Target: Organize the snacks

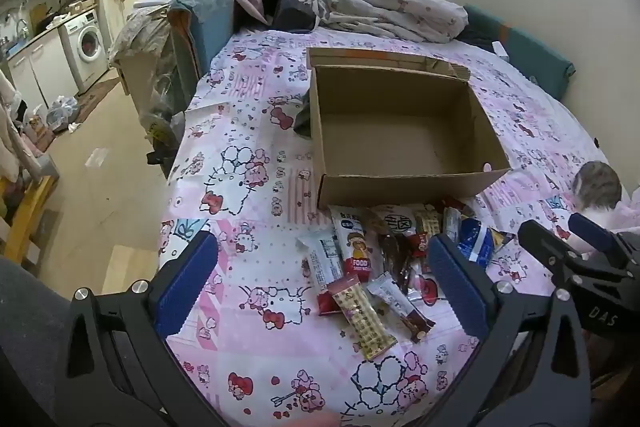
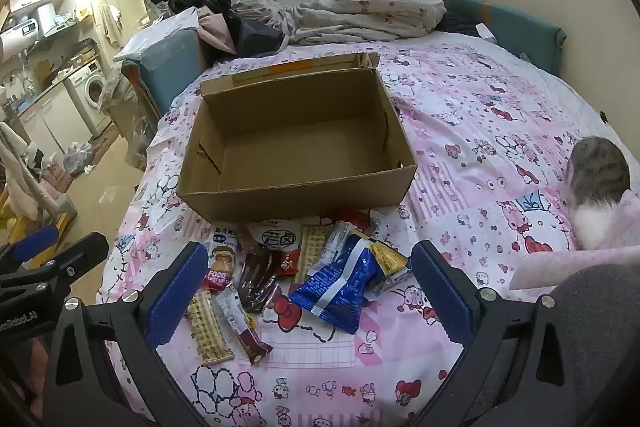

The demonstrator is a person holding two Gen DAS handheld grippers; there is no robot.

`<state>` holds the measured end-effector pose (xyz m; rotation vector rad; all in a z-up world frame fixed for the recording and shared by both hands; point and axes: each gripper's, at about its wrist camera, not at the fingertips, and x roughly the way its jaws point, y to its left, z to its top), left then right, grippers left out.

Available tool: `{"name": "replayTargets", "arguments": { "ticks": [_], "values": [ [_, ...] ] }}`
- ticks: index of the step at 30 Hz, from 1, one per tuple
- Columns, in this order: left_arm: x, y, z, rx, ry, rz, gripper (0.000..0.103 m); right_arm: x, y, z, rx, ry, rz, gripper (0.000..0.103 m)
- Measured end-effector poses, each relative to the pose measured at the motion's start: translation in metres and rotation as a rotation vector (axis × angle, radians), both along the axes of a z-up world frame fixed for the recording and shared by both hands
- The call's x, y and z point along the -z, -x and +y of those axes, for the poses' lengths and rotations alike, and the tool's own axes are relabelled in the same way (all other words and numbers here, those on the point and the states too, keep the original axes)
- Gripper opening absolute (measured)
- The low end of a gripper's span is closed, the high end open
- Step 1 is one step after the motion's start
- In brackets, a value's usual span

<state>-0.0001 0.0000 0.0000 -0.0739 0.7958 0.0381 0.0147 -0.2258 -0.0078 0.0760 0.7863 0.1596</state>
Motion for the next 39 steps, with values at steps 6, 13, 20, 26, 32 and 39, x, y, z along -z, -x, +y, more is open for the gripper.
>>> {"name": "replayTargets", "arguments": {
  "ticks": [6,13,20,26,32,39],
  "values": [
    [0.0062,0.0009,0.0037,-0.001,0.007,-0.005,0.103,0.0001,-0.0002,0.0005,0.001,0.000,-0.003,0.103],
    [0.0023,-0.0015,0.0023,-0.003,-0.005,0.004,0.103,0.0005,-0.0005,0.0007,0.000,-0.001,-0.003,0.103],
    [-0.0015,-0.0014,-0.0004,-0.005,-0.004,0.006,0.103,-0.0010,-0.0009,-0.0003,0.004,-0.003,-0.006,0.103],
    [-0.0006,-0.0014,0.0002,0.002,0.002,0.006,0.103,-0.0015,-0.0009,0.0001,0.004,-0.003,-0.005,0.103],
    [0.0013,0.0004,-0.0002,0.004,0.004,0.007,0.103,0.0030,-0.0014,-0.0007,0.007,-0.005,0.000,0.103],
    [0.0021,0.0006,-0.0014,0.003,0.003,0.006,0.103,0.0024,-0.0017,0.0002,0.003,-0.005,0.003,0.103]
  ]
}}
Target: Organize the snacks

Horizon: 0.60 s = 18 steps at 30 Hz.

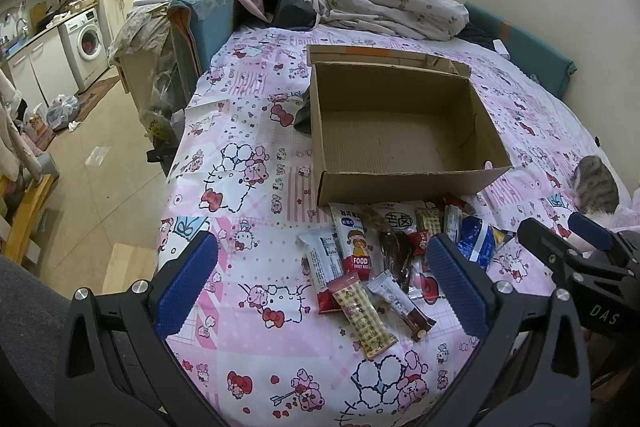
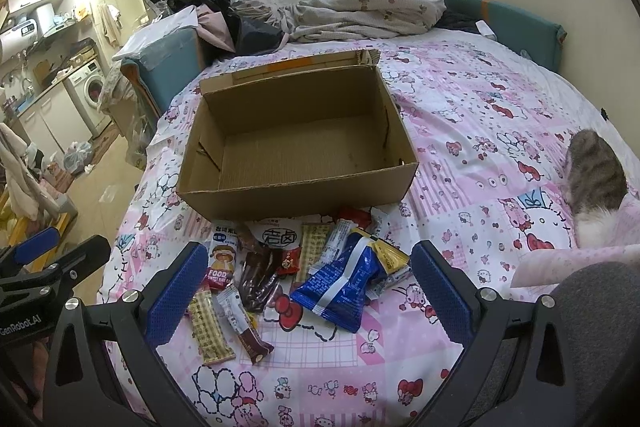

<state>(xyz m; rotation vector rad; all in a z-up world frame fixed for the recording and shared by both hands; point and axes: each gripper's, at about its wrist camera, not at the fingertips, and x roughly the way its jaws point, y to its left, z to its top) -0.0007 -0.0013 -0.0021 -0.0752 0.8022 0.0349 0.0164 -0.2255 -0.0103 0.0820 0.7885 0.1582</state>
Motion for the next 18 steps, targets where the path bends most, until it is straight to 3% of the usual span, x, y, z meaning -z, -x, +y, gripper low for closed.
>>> {"name": "replayTargets", "arguments": {
  "ticks": [18],
  "values": [
    [-0.0003,-0.0004,0.0001,0.000,0.000,0.002,0.103,0.0018,0.0002,0.0004,-0.001,-0.002,0.006,0.103]
  ]
}}
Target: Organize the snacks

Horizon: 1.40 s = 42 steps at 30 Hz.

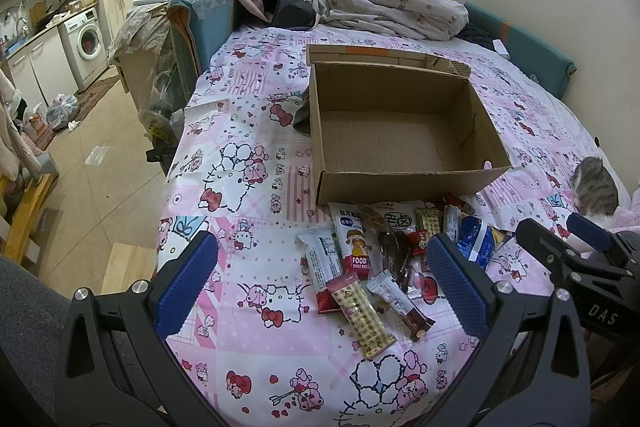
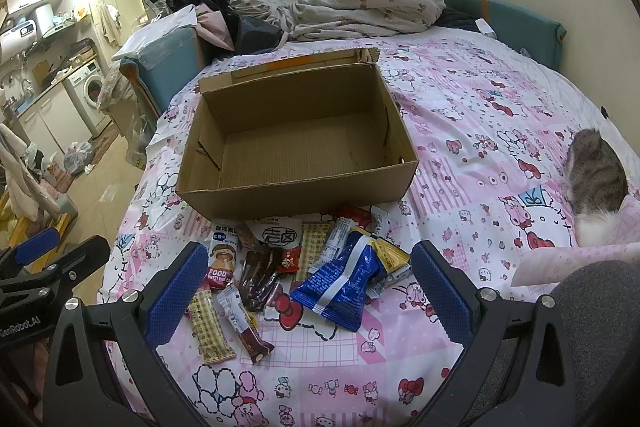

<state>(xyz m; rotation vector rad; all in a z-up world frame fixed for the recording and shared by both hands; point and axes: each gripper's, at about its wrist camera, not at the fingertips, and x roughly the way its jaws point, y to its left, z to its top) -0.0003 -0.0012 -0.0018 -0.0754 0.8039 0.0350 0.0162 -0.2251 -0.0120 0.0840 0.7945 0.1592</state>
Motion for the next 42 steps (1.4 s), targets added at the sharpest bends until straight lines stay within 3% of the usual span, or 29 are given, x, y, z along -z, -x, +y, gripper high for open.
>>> {"name": "replayTargets", "arguments": {
  "ticks": [33,38,42],
  "values": [
    [0.006,0.002,0.002,-0.004,0.011,0.008,0.103,0.003,-0.001,-0.001,0.003,-0.009,0.020,0.103],
    [0.006,0.001,0.006,-0.021,0.023,0.008,0.103,0.005,-0.005,0.001,-0.008,-0.020,0.047,0.103],
    [0.004,-0.009,0.016,-0.076,0.038,0.031,0.103,0.013,-0.021,0.002,-0.083,-0.107,0.165,0.102]
  ]
}}
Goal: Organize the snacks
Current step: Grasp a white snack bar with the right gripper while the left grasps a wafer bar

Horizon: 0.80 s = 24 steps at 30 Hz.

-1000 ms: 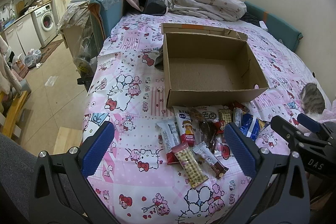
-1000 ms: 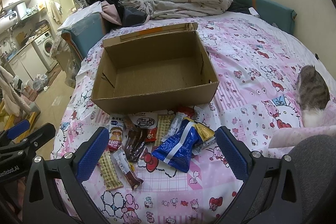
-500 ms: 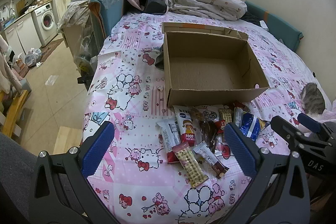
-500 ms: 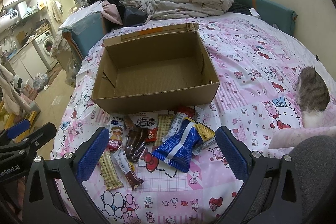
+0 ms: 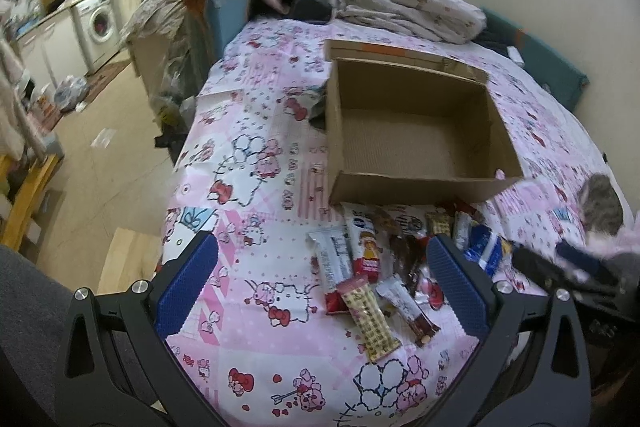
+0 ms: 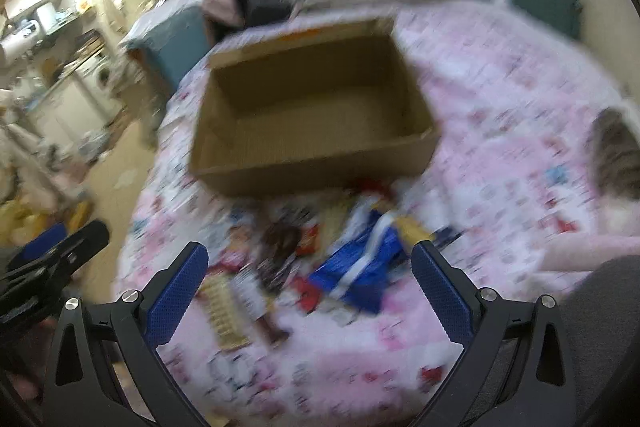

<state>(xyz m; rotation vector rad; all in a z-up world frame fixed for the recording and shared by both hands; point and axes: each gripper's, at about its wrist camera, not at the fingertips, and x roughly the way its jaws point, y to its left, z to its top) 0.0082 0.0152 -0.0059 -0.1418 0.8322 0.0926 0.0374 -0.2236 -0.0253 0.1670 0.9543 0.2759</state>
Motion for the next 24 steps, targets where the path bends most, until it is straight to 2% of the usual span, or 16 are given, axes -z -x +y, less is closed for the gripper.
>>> {"name": "replayTargets", "arguments": {
  "ticks": [2,3,5,7,10,16,17,19,22,24],
  "values": [
    [0.001,-0.005,0.008,-0.041,0.019,0.013,0.103,0.011,-0.012,0.004,-0.055,-0.042,0.093,0.091],
    [0.003,-0.007,0.012,-0.062,0.027,0.024,0.103,0.017,-0.017,0.007,-0.074,-0.041,0.132,0.081],
    [0.006,-0.010,0.019,-0.091,0.043,0.044,0.103,0.037,-0.029,0.017,-0.128,-0.039,0.250,0.071],
    [0.009,-0.012,0.024,-0.106,0.063,0.061,0.103,0.059,-0.038,0.027,-0.175,-0.048,0.360,0.052],
    [0.011,-0.014,0.028,-0.113,0.074,0.081,0.103,0.084,-0.043,0.046,-0.223,-0.033,0.458,0.050],
    [0.014,-0.014,0.035,-0.132,0.106,0.093,0.103,0.110,-0.045,0.087,-0.307,0.102,0.494,0.049],
    [0.014,-0.014,0.036,-0.135,0.108,0.095,0.103,0.114,-0.046,0.092,-0.318,0.132,0.493,0.045],
    [0.015,-0.014,0.037,-0.141,0.112,0.096,0.103,0.120,-0.045,0.099,-0.335,0.179,0.492,0.028],
    [0.017,-0.014,0.039,-0.144,0.117,0.105,0.103,0.120,-0.044,0.101,-0.346,0.176,0.476,0.018],
    [0.018,-0.014,0.040,-0.148,0.121,0.115,0.103,0.117,-0.044,0.096,-0.340,0.153,0.470,0.018]
  ]
}}
